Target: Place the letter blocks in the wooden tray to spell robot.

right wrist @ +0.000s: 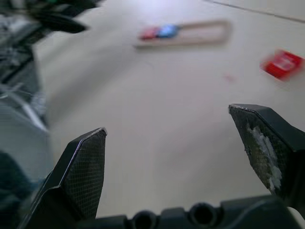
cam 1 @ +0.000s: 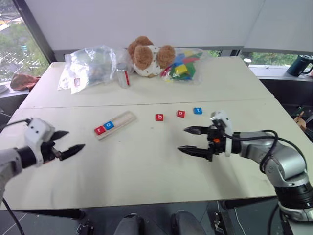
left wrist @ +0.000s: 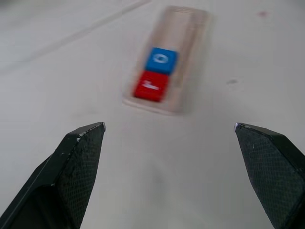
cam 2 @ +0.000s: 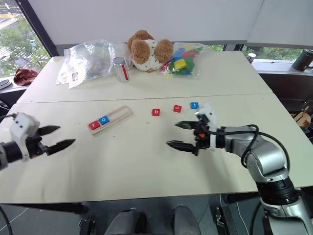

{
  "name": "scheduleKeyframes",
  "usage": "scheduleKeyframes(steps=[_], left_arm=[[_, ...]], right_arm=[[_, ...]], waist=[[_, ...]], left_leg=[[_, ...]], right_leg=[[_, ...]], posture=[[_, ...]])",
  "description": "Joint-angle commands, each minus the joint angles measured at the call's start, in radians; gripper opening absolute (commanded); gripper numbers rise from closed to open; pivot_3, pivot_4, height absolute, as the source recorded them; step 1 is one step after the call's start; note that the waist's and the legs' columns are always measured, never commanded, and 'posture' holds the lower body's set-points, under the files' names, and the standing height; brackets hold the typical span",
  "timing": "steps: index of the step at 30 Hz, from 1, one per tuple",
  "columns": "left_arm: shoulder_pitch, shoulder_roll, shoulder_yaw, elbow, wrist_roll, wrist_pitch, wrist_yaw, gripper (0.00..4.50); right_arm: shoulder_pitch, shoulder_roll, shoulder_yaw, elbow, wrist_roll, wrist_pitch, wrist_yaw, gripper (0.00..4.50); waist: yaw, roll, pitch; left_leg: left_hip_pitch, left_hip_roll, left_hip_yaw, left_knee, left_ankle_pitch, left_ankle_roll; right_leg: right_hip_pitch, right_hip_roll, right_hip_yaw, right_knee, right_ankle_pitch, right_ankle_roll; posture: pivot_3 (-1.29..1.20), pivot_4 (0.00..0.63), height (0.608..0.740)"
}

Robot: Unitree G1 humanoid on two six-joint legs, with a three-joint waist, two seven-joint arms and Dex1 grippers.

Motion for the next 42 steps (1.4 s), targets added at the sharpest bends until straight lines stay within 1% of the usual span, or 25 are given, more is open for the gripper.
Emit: scheduleKeyframes(steps=[1, 5, 8, 10, 18, 23, 28, 31, 34, 35, 36, 37, 42], left_arm=[[-0.065, 0.002, -0.064, 0.107, 0.058, -0.119, -0.063, 4.48], [-0.139, -0.038, -0.139, 0.242, 0.13, -0.266, -0.09, 4.48], [-0.226, -0.082, -0.195, 0.379, 0.183, -0.364, -0.091, 4.48], [-0.295, -0.119, -0.226, 0.471, 0.206, -0.406, -0.094, 4.48], [-0.433, -0.204, -0.3, 0.739, 0.303, -0.584, -0.078, 4.48], [-0.501, -0.24, -0.322, 0.85, 0.334, -0.642, -0.074, 4.48], [-0.543, -0.271, -0.342, 0.906, 0.356, -0.652, -0.094, 4.48], [-0.556, -0.276, -0.353, 0.942, 0.371, -0.663, -0.106, 4.48], [-0.574, -0.277, -0.357, 0.979, 0.379, -0.679, -0.12, 3.71], [-0.58, -0.277, -0.359, 0.988, 0.381, -0.682, -0.123, 3.12], [-0.586, -0.276, -0.362, 0.996, 0.383, -0.683, -0.127, 2.66], [-0.59, -0.276, -0.363, 1.002, 0.385, -0.685, -0.13, 2.42], [-0.615, -0.277, -0.369, 1.029, 0.396, -0.695, -0.137, 2.43]], right_arm=[[-0.035, 0.041, 0.037, -0.066, 0.023, 0.035, -0.054, 4.47], [-0.052, 0.067, 0.055, -0.079, 0.037, 0.056, -0.079, 4.47], [-0.063, 0.071, 0.066, -0.084, 0.042, 0.064, -0.085, 4.47], [-0.069, 0.074, 0.067, -0.077, 0.034, 0.061, -0.091, 4.47], [-0.063, 0.045, 0.044, -0.067, 0.017, 0.052, -0.102, 4.47], [-0.056, 0.038, 0.03, -0.066, 0.016, 0.053, -0.116, 4.47], [-0.05, 0.036, 0.023, -0.058, 0.005, 0.041, -0.128, 4.47], [-0.043, 0.035, 0.018, -0.055, -0.002, 0.033, -0.137, 4.47], [-0.039, 0.039, 0.009, -0.053, -0.006, 0.028, -0.147, 4.5], [-0.039, 0.04, 0.005, -0.051, -0.006, 0.027, -0.15, 4.5], [-0.04, 0.041, 0.003, -0.05, -0.006, 0.027, -0.153, 4.5], [-0.04, 0.041, 0.001, -0.048, -0.007, 0.026, -0.155, 4.5], [-0.036, 0.039, -0.011, -0.039, -0.013, 0.02, -0.156, 4.5]], waist=[[0.003, 0.0, 0.0], [0.003, -0.001, -0.001], [0.004, -0.002, -0.001], [0.003, -0.002, -0.001], [0.001, -0.003, -0.002], [0.005, -0.003, -0.002], [0.006, -0.003, -0.002], [0.007, -0.004, -0.002], [0.008, -0.003, -0.002], [0.008, -0.003, -0.002], [0.008, -0.003, -0.002], [0.008, -0.003, -0.002], [0.009, -0.003, -0.002]], left_leg=[[-0.001, 0.0, 0.0, 0.0, 0.0, 0.0], [-0.007, -0.002, 0.0, 0.001, -0.001, 0.001], [-0.017, -0.003, 0.0, 0.004, 0.001, -0.001], [-0.017, -0.003, 0.0, 0.005, 0.001, -0.002], [-0.017, -0.003, 0.0, 0.005, 0.0, 0.0], [-0.017, -0.003, -0.001, 0.008, 0.001, 0.0], [-0.017, -0.003, -0.003, 0.019, 0.0, 0.002], [-0.017, -0.003, -0.003, 0.021, 0.0, 0.002], [-0.016, -0.003, -0.004, 0.021, 0.0, 0.002], [-0.016, -0.003, -0.004, 0.021, 0.0, 0.002], [-0.016, -0.003, -0.004, 0.021, 0.0, 0.002], [-0.016, -0.003, -0.005, 0.021, 0.0, 0.002], [-0.016, -0.003, -0.005, 0.021, 0.0, 0.002]], right_leg=[[0.0, 0.0, 0.0, -0.001, 0.0, 0.0], [-0.004, -0.002, 0.0, -0.002, 0.0, 0.0], [-0.015, -0.003, -0.001, 0.0, 0.001, 0.001], [-0.015, -0.003, -0.002, 0.001, 0.001, 0.001], [-0.016, -0.002, -0.005, 0.004, 0.001, 0.002], [-0.015, -0.003, -0.007, 0.007, 0.001, 0.002], [-0.013, -0.003, -0.009, 0.013, 0.001, 0.002], [-0.011, -0.004, -0.009, 0.014, 0.001, 0.002], [-0.011, -0.004, -0.009, 0.014, 0.001, 0.002], [-0.011, -0.004, -0.01, 0.014, 0.001, 0.002], [-0.011, -0.004, -0.01, 0.015, 0.001, 0.002], [-0.011, -0.004, -0.01, 0.015, 0.001, 0.002], [-0.011, -0.004, -0.01, 0.016, 0.001, 0.002]], posture=[[0.0, 0.15, 0.74], [0.0, 0.15, 0.74], [0.0, 0.15, 0.74], [0.0, 0.15, 0.74], [0.0, 0.15, 0.74], [0.0, 0.15, 0.74], [0.0, 0.15, 0.74], [0.0, 0.15, 0.74], [0.0, 0.15, 0.74], [0.0, 0.15, 0.74], [0.0, 0.15, 0.74], [0.0, 0.15, 0.74], [0.0, 0.15, 0.74]])
